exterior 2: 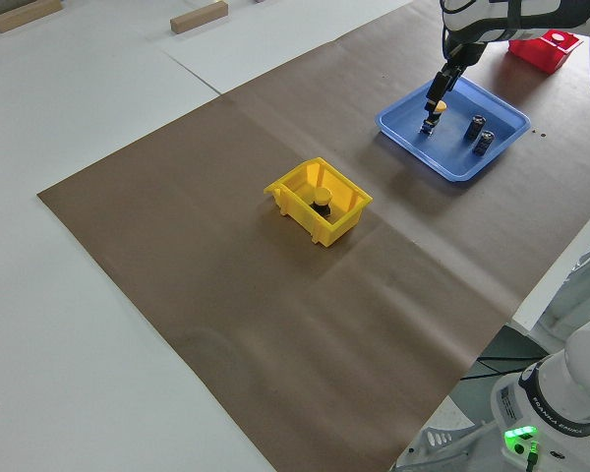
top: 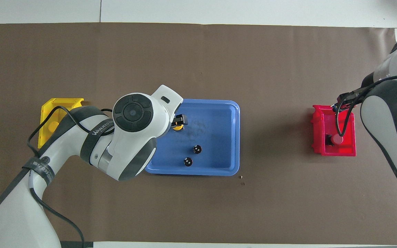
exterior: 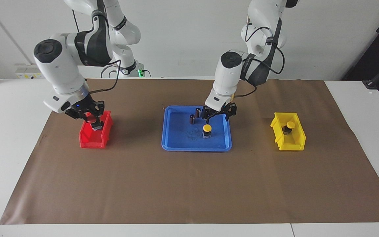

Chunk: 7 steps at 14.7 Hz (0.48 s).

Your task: Sort red and yellow buttons by color

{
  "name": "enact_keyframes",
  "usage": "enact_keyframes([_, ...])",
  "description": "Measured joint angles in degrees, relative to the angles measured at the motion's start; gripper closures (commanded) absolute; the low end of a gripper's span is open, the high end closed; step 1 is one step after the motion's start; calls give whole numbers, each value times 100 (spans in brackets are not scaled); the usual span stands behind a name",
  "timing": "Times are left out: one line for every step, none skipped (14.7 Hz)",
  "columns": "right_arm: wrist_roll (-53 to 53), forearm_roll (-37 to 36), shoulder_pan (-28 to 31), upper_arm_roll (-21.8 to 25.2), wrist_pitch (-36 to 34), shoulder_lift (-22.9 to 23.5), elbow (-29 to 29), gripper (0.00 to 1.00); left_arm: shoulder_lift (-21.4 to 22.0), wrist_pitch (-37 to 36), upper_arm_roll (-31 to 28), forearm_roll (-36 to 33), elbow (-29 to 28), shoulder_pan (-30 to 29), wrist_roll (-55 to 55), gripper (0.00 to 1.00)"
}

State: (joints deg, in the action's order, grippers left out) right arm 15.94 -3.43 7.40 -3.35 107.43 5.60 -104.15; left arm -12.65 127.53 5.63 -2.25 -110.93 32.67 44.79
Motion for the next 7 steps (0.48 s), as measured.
enact_keyframes([127, 1, 115, -2, 306, -13, -211, 79, -133, 79, 0, -18, 69, 48, 162, 3])
enact_keyframes([169, 2, 157, -4, 619, -45, -466, 79, -266, 98, -2, -64, 177, 97, 302, 5])
enact_keyframes([169, 14, 155, -16, 878, -91, -706, 79, -382, 99, -4, -117, 278, 140, 403, 6])
enact_keyframes([169, 44, 146, -43, 1100, -143, -927, 79, -468, 99, -3, -137, 349, 173, 470, 12])
enact_keyframes([169, 72, 143, -68, 1282, -197, -1120, 79, -518, 99, -3, -146, 384, 187, 497, 24])
enact_keyframes([169, 90, 145, -74, 1436, -249, -1294, 79, -544, 99, -4, -148, 402, 189, 506, 40])
enact_keyframes([169, 101, 160, -71, 1572, -292, -1460, 79, -551, 99, -8, -149, 409, 189, 516, 64])
